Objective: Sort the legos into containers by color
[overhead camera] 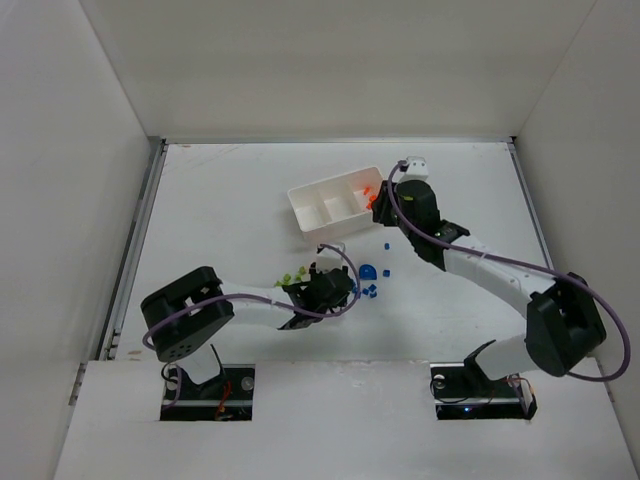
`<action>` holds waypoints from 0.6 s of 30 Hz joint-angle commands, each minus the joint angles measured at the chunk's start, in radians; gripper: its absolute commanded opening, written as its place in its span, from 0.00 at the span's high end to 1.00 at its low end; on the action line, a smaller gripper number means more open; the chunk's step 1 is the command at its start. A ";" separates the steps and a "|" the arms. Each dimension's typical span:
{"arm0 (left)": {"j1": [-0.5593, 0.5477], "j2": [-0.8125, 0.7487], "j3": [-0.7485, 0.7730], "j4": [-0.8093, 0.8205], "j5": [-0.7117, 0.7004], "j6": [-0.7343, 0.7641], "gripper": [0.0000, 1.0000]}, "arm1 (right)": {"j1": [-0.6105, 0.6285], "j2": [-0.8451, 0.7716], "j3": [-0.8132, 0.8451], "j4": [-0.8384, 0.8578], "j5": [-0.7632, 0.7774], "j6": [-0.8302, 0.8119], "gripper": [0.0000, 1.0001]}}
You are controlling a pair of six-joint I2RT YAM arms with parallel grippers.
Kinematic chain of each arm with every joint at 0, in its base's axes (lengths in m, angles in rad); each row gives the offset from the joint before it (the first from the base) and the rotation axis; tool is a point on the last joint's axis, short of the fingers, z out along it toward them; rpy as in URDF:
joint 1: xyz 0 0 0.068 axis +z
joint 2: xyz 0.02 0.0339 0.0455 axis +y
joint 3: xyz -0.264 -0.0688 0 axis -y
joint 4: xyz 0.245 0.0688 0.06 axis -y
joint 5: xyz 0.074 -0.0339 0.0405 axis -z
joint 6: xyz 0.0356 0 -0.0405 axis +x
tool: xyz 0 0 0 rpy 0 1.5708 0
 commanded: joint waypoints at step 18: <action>0.033 -0.278 0.107 -0.067 -0.007 0.045 0.89 | 0.001 -0.330 -0.358 0.047 0.109 0.181 0.57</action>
